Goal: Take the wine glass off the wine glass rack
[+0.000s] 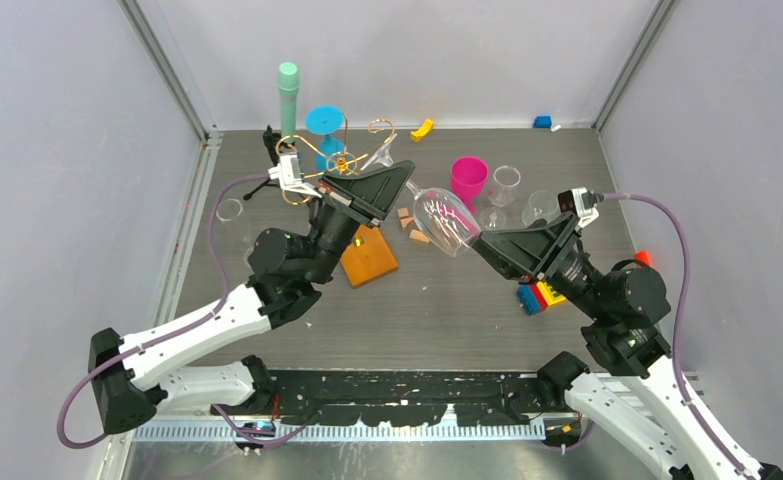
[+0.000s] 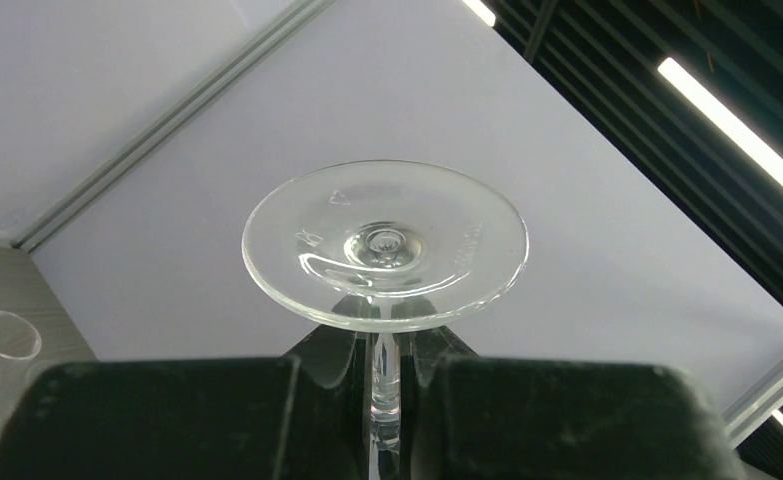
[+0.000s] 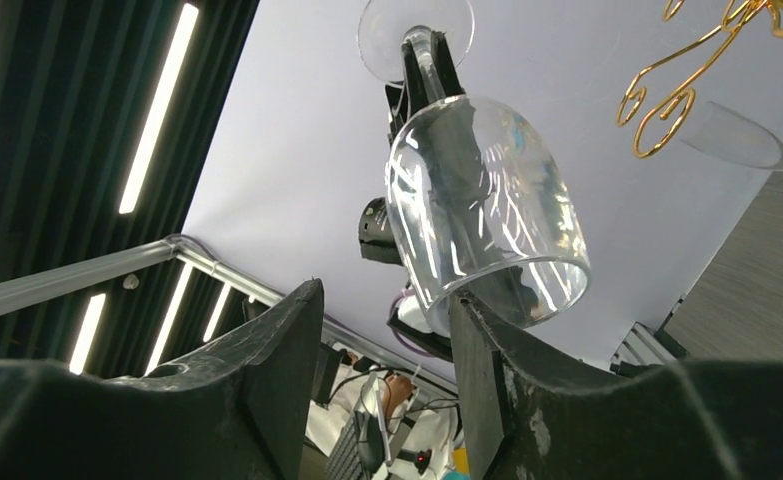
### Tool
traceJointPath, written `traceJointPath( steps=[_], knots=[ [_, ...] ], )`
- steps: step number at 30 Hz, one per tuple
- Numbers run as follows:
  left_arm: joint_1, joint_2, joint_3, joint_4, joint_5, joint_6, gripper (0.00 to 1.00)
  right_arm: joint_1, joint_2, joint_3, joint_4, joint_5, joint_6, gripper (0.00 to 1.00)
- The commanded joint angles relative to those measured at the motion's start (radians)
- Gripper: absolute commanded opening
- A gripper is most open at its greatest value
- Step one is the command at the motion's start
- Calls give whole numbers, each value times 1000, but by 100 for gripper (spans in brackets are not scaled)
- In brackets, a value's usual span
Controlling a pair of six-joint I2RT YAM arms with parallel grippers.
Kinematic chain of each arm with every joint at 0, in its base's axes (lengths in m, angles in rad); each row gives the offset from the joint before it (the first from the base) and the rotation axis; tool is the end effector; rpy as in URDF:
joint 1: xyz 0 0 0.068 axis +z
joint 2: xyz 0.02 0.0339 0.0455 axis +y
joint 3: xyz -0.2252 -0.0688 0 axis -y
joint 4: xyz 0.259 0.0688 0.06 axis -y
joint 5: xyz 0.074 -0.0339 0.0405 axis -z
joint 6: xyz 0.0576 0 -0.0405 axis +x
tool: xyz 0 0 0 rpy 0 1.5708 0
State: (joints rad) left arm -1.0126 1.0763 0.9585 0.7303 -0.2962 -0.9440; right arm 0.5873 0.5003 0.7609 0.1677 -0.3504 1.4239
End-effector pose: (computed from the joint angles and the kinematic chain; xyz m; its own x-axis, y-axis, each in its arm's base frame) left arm 0.1642 -0.2311 0.4151 -0.3760 -0.8604 -0.3440 0.6483 0.0210 -0.7611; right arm 0.1337 0.1127 0.3994 -0.7214 0.6360 -0.2742 -0.4562 -0.1385 0.8790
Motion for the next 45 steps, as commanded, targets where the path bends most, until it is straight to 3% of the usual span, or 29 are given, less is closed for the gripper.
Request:
traceJointPath(
  steps=[1,7,17,21,28,37,39,45],
  knots=[
    [-2,-3,-6,172,-28,-21,0,5,31,26,88,30,31,53],
    [-2,8,-45,299,-37,28,0,5,67,-8,162,71,96,44],
    [-2,36,-30,344,47,83,0,5,115,4,224,82,126,38],
    [-3,44,-23,357,85,106,4,4,127,4,264,95,135,30],
    [-3,83,-20,435,143,125,7,6,174,4,387,77,191,30],
    [-4,113,-9,454,175,154,10,6,198,22,417,55,215,33],
    [-4,118,-9,454,178,163,11,8,204,27,424,51,219,30],
    [-4,116,-31,479,161,180,15,8,210,31,438,49,223,10]
  ],
)
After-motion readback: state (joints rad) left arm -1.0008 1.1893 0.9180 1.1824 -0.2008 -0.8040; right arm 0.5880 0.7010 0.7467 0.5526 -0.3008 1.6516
